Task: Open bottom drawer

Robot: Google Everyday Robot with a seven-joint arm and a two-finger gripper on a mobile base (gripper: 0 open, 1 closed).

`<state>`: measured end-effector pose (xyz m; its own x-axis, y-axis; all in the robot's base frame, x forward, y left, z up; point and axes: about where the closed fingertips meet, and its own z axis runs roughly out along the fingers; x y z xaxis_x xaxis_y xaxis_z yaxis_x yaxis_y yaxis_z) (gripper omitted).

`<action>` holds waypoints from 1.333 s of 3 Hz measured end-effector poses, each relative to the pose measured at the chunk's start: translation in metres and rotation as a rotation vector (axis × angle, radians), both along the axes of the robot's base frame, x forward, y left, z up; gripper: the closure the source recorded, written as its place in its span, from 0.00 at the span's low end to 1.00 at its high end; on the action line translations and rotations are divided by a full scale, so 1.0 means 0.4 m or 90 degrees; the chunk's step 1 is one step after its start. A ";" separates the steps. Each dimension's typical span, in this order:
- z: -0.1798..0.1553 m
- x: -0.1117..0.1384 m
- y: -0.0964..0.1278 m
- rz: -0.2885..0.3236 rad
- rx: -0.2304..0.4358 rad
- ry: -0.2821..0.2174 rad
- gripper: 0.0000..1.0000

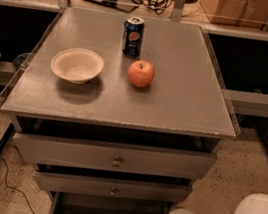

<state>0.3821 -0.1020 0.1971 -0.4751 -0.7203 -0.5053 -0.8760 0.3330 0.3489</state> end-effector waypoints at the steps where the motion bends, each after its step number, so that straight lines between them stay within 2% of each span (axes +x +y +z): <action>1: 0.000 0.004 -0.001 0.000 0.000 0.000 1.00; 2: 0.014 0.012 -0.002 -0.001 0.005 -0.015 1.00; 4: 0.014 -0.008 -0.006 -0.003 0.004 -0.007 1.00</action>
Offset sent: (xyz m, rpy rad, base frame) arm -0.1128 -0.0284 0.0233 0.0685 0.0053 -0.1387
